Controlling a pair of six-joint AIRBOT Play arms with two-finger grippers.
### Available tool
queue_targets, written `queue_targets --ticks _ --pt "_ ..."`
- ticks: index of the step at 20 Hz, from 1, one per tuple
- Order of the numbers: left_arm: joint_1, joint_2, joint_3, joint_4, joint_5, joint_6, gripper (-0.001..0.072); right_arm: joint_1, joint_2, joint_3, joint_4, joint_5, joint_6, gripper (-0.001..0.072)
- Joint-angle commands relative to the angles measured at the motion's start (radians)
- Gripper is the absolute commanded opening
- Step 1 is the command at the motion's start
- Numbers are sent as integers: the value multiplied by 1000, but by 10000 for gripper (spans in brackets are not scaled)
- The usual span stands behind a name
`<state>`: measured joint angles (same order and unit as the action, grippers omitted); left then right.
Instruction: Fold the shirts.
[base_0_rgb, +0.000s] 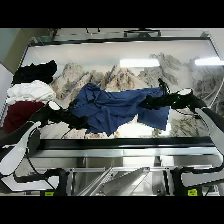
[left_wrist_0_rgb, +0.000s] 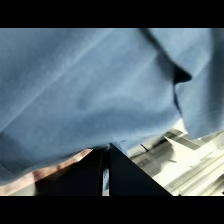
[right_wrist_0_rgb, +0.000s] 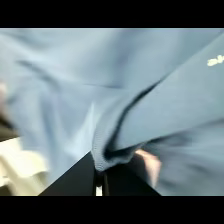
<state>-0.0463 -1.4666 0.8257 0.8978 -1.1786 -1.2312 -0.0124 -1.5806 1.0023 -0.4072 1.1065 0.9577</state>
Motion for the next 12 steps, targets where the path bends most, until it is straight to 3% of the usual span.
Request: queue_targets --ticks 1,2,7,8,9,10,12 --pt "55 -3 29 29 -49 0 16 0 52 84 178 58 -27 23" --pt "67 -3 29 27 -51 0 17 -1 49 140 212 -11 -29 23" --pt "76 -3 29 27 -53 43 18 -15 -128 503 221 -739 -84 23" --pt "76 -3 29 28 -56 46 25 -26 -171 554 221 -805 -84 32" --pt "76 -3 29 28 -61 58 25 -42 -198 582 221 -803 -84 230" --pt "76 -3 29 28 -69 72 25 -58 -209 587 217 -768 -84 554" --pt "76 -3 30 28 -82 95 25 -89 -212 587 136 -681 -83 590"
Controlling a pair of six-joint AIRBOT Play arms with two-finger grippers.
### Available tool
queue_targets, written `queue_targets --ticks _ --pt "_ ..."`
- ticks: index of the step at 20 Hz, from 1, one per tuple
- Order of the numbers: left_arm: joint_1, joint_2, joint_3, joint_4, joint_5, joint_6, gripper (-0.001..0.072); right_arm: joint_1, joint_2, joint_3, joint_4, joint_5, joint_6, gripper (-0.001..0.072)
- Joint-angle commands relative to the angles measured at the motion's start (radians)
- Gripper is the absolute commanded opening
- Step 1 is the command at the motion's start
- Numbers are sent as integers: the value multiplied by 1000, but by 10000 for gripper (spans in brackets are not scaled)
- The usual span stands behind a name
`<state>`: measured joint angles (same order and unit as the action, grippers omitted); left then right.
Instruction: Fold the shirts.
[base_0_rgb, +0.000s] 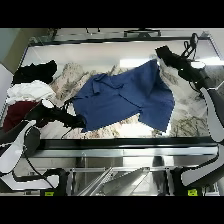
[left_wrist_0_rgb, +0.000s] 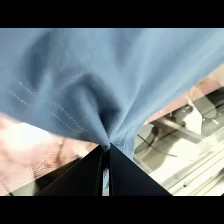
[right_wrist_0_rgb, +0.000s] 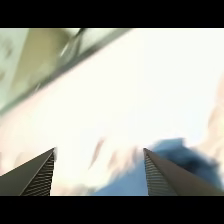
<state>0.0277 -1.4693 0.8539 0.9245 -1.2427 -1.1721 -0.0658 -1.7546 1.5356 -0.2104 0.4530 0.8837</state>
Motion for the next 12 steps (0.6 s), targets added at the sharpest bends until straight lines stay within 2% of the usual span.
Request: queue_targets --ticks 1,2,3,5,6,7,8,10,12 --pt "4 -1 8 8 -21 44 25 -58 -35 54 -98 33 -9 537" --pt "4 -1 26 38 -29 45 25 -88 -29 54 -132 122 -8 445" --pt "4 -1 49 79 -47 45 25 -132 -23 54 -172 237 8 440" --pt "4 -1 111 150 -99 43 26 -230 -16 54 -290 447 128 445" --pt "4 -1 144 180 -109 40 26 -279 -16 53 -367 542 187 503" --pt "6 -1 173 200 -107 39 26 -325 -17 47 -459 626 244 528" --pt "12 -2 198 205 -105 56 27 -366 -17 34 -546 703 290 501" --pt "31 -2 235 206 -97 60 27 -439 -17 -3 -651 810 313 480" --pt "60 -2 255 197 -102 60 28 -494 -17 -60 -670 851 289 481"
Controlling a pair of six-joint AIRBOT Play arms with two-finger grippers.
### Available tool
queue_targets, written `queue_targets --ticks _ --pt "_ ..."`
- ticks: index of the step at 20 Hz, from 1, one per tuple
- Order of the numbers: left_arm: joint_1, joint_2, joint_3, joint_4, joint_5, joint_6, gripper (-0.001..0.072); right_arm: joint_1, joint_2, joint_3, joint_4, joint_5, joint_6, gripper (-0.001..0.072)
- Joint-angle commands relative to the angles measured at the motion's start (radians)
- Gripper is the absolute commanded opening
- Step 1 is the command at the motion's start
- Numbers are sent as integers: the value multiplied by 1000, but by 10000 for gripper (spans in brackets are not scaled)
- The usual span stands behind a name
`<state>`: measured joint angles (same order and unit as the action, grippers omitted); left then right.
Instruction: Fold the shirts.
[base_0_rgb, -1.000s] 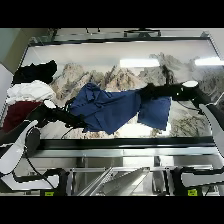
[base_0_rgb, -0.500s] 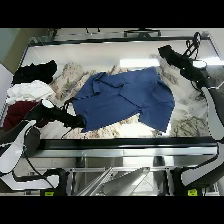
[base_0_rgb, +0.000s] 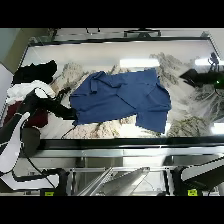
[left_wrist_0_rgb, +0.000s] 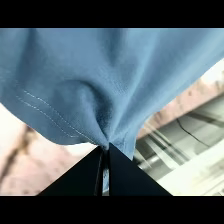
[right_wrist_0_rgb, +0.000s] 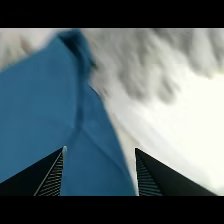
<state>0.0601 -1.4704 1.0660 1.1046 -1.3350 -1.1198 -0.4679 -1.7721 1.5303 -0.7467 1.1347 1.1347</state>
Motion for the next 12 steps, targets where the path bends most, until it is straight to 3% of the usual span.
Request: queue_targets --ticks 1,3,4,6,7,12 --pt "37 -1 42 18 -10 8 28 -107 1 -88 -133 178 15 481" --pt "58 -1 35 18 -8 0 82 -107 0 -162 -130 179 -42 481" --pt "64 0 34 18 -9 -17 298 -98 0 -193 -122 174 -64 482" --pt "92 0 34 19 -17 -60 657 -65 0 -239 -113 153 -66 482" --pt "111 0 34 22 -31 -83 706 -45 0 -251 -114 153 -72 481" --pt "256 2 -51 21 -61 -167 697 66 -17 -262 -113 134 -74 481"
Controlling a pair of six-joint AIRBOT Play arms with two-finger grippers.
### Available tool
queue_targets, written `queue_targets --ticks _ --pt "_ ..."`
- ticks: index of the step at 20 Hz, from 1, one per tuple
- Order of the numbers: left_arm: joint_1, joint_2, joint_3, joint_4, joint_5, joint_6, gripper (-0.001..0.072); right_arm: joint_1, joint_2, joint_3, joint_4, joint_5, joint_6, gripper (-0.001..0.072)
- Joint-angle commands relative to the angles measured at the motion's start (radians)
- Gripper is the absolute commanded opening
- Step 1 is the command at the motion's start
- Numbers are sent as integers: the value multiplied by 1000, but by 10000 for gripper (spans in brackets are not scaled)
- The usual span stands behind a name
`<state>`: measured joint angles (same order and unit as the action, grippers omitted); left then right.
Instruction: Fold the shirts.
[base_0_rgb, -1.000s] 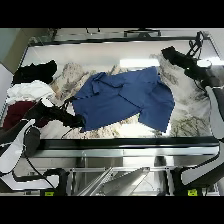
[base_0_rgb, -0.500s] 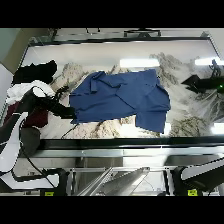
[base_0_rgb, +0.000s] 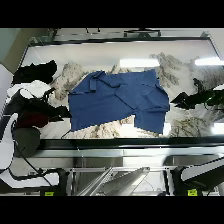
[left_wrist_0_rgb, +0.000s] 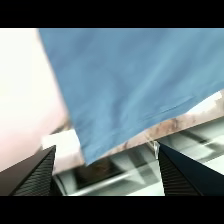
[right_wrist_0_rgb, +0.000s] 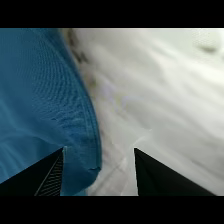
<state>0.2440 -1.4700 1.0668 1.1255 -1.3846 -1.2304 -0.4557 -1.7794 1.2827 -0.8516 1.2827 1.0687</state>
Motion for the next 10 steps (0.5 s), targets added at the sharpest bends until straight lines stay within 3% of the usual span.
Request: queue_targets --ticks 1,4,7,9,10 --pt "89 2 -95 -3 8 -58 697 71 -12 -15 -8 -23 -15 481" --pt "89 1 -227 -85 120 -27 696 98 -15 -15 -8 -27 -22 481" --pt "46 1 -306 -299 243 117 687 104 -15 -15 18 -17 -23 481" --pt "18 1 -329 -376 283 169 685 104 -14 -15 18 -7 -24 481" --pt "10 0 -334 -396 290 180 611 103 -14 -15 18 0 -26 481"
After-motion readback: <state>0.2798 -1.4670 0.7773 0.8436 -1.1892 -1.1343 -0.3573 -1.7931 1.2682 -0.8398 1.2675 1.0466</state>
